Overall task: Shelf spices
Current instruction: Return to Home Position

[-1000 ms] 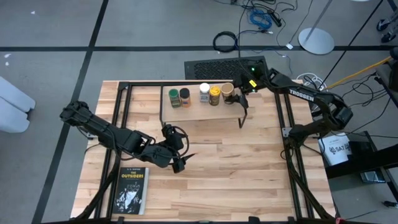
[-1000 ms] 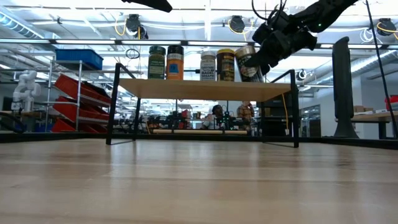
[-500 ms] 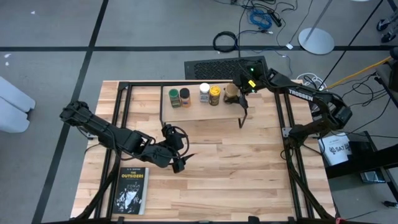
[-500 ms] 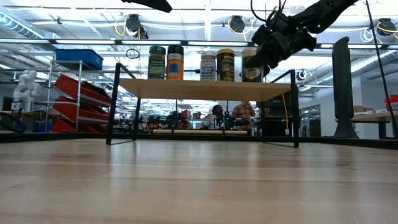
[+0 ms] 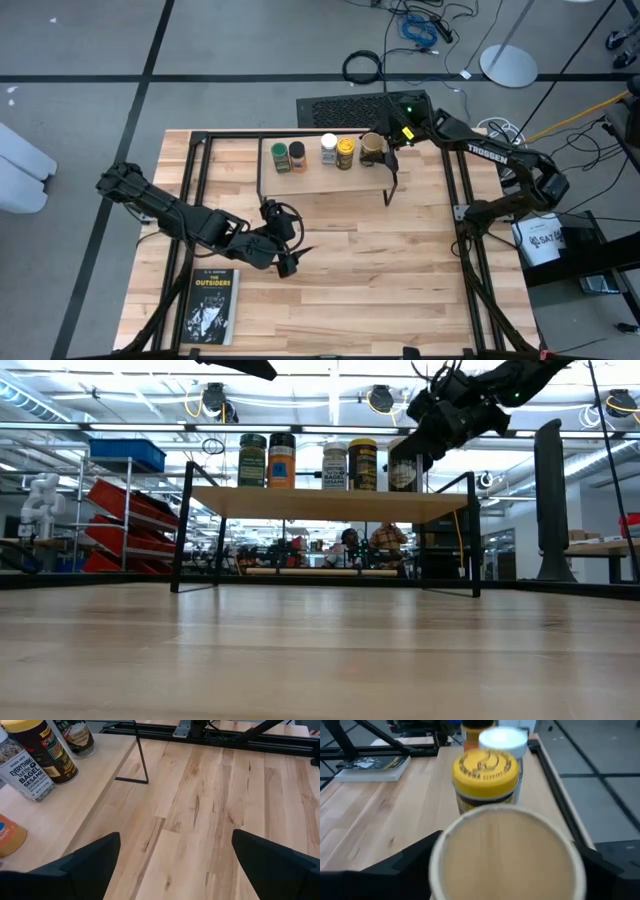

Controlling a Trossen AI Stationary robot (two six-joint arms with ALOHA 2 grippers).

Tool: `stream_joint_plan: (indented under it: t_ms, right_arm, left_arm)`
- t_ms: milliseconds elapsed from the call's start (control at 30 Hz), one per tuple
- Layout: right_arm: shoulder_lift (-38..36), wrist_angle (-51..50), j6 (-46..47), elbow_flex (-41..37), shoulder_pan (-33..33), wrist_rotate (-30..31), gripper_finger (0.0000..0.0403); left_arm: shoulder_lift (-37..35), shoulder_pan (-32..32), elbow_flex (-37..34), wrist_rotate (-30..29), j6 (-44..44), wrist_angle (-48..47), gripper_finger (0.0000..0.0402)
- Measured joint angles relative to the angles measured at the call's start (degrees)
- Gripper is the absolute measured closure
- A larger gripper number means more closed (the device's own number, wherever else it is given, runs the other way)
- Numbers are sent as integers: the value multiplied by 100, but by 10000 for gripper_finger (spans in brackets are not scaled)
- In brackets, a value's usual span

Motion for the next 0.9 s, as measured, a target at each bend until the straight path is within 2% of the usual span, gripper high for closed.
stream_joint_plan:
  t_ms: [167, 300, 600, 733, 900]
  right_arm:
    - [-372, 11, 5, 9, 0, 391, 69]
    - [-783, 22, 186, 9, 0, 460, 69]
    - [-2100, -314, 524, 13, 163, 1068, 69]
    - [-2770, -857, 934, 18, 413, 1087, 69]
    - [-3591, -2056, 1182, 18, 1044, 1078, 71]
  left_arm:
    - [-1, 0, 0, 0, 0, 4, 8]
    - [0, 0, 0, 0, 3, 8, 8]
    - [-1, 0, 0, 0, 99, 75, 8]
    - [1, 0, 0, -49, 115, 74, 8]
    - [1, 15, 0, -168, 147, 99, 8]
